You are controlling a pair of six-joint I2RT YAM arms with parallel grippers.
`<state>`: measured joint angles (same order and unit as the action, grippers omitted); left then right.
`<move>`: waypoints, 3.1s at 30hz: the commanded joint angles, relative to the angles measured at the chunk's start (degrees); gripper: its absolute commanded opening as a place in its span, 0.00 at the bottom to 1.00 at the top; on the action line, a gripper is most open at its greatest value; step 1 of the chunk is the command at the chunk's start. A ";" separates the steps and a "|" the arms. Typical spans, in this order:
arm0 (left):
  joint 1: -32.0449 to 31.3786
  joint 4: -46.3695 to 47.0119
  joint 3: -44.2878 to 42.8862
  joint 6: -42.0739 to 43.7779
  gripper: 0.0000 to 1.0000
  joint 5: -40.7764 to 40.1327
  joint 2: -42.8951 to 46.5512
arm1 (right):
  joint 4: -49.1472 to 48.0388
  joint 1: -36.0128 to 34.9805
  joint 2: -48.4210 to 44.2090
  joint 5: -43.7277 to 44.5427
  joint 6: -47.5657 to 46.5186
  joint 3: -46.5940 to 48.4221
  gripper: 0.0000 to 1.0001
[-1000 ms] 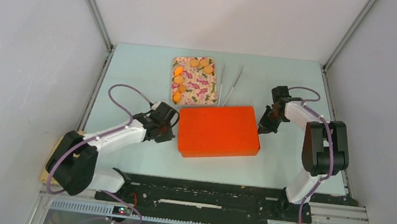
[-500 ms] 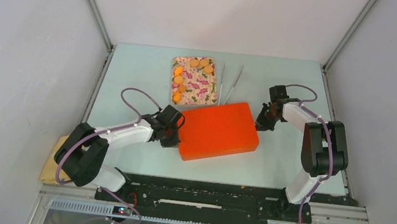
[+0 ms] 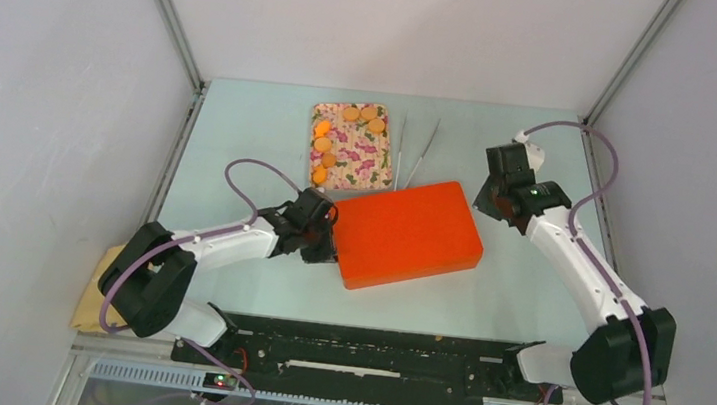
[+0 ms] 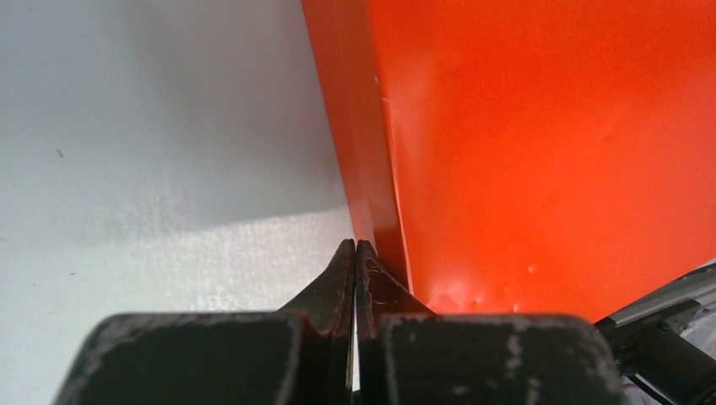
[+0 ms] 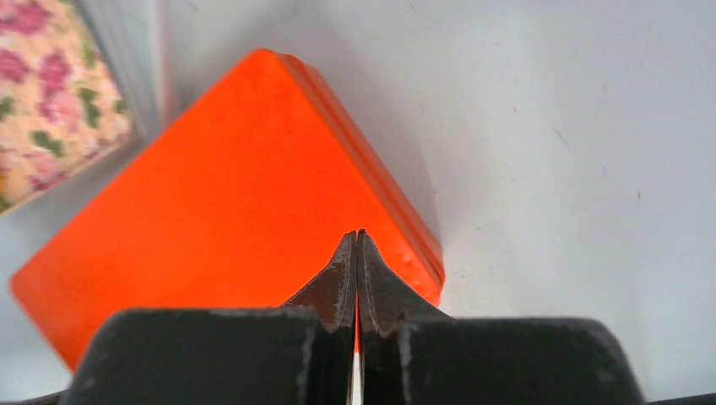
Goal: Pack the cookies
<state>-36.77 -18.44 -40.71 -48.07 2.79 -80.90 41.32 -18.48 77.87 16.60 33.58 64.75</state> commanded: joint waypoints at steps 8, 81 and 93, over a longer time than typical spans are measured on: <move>-0.53 3.80 -4.33 0.32 0.00 2.49 -0.61 | 4.64 -3.24 3.76 0.82 -0.35 0.36 0.00; 6.89 9.97 -18.84 10.37 0.00 3.05 -14.97 | -8.68 11.10 26.34 -41.38 -3.71 6.62 0.00; 7.13 6.14 -18.46 12.48 0.00 0.12 -12.65 | -4.22 13.01 17.22 -10.17 -1.25 8.66 0.00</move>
<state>-28.38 -15.66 -58.61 -36.01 0.03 -96.42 34.96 -3.84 102.96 -5.45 30.81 71.46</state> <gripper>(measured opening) 0.003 0.003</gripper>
